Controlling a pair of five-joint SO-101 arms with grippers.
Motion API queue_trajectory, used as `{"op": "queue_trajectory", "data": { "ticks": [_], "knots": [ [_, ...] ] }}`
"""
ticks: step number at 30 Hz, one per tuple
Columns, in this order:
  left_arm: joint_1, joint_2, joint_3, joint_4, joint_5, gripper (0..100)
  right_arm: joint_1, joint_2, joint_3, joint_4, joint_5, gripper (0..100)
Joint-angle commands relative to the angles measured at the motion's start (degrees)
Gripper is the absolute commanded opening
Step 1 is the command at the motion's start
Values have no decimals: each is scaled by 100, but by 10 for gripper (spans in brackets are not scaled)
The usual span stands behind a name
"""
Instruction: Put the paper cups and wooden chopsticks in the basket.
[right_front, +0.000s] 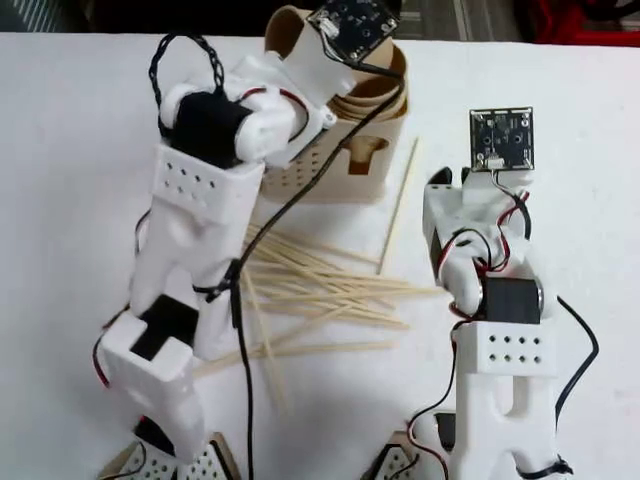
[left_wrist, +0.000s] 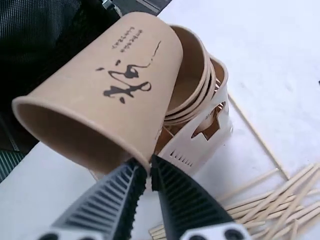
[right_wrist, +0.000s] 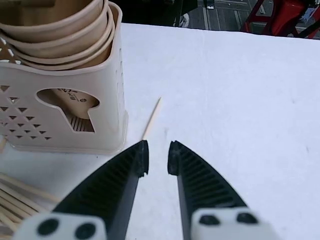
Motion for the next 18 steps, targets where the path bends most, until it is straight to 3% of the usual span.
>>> {"op": "queue_trajectory", "data": {
  "ticks": [1, 8, 14, 18],
  "knots": [
    [189, -84, -97, -141, -299, 68, 48, -110, -70, -119, -44, 77],
    [215, -75, -88, -158, -26, 225, 48, -110, -62, -119, -44, 77],
    [207, -48, -88, -633, 9, 231, 48, -110, -62, -119, -44, 77],
    [207, -40, -88, -1187, 642, 233, 48, -110, -62, -119, -44, 77]
  ]
}}
